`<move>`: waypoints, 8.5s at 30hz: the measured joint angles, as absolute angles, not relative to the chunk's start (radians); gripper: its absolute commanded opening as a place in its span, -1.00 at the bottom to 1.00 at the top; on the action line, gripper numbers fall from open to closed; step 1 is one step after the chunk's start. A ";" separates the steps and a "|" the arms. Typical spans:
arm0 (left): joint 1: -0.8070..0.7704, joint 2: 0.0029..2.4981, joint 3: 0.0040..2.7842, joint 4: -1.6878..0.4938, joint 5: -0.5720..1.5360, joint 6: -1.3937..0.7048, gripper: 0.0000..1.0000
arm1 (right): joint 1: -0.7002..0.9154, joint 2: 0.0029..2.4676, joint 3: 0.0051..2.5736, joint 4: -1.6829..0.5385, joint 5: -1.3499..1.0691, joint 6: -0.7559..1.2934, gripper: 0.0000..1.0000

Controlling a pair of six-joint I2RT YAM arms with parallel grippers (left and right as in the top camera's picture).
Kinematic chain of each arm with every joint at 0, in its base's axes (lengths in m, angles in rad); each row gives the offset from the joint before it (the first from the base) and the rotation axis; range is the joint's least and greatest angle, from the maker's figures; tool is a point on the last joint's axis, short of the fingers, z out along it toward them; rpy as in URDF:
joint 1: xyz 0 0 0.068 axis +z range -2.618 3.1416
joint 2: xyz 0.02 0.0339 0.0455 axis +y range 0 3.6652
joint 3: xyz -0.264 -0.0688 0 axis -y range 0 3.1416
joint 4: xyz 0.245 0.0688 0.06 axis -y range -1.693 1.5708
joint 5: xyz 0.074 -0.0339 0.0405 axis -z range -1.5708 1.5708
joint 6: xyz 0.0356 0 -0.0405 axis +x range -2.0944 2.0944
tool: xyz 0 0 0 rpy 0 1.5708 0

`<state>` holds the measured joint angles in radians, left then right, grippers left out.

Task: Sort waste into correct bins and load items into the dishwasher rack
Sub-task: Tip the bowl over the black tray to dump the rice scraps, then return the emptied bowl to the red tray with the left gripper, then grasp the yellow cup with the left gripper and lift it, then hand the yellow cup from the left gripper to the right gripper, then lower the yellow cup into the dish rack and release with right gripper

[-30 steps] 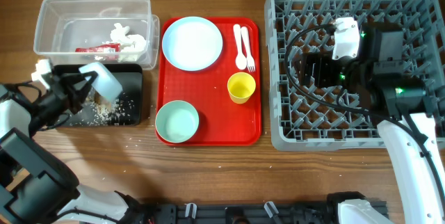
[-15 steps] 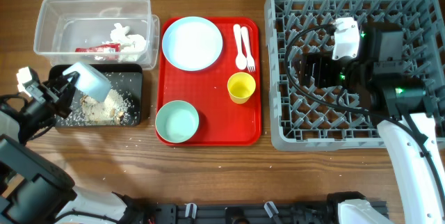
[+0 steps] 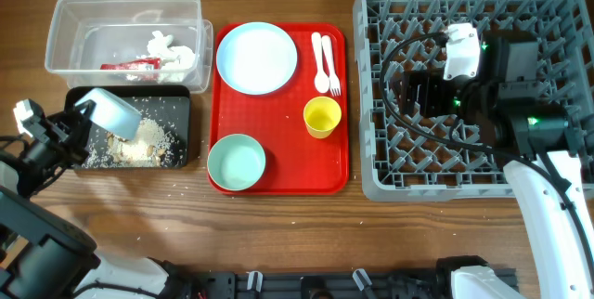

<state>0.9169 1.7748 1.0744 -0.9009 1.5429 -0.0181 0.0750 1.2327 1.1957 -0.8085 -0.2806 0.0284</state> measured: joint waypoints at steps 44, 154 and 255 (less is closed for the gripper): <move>0.157 1.512 1.332 -0.756 0.947 -0.264 -0.92 | 0.075 1.234 1.196 -0.792 -0.281 0.028 1.00; -0.125 1.879 1.461 -0.724 1.465 -0.356 -0.92 | 0.112 1.536 1.198 -0.282 -1.208 0.112 0.89; -0.164 1.552 1.464 -0.899 0.075 -0.365 0.84 | 0.258 1.654 1.642 -1.061 -0.236 0.300 0.39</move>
<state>-0.1638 1.5520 1.4635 -0.8989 0.0753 -0.3653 0.2577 1.6543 1.6421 -1.0611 -0.2359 0.3004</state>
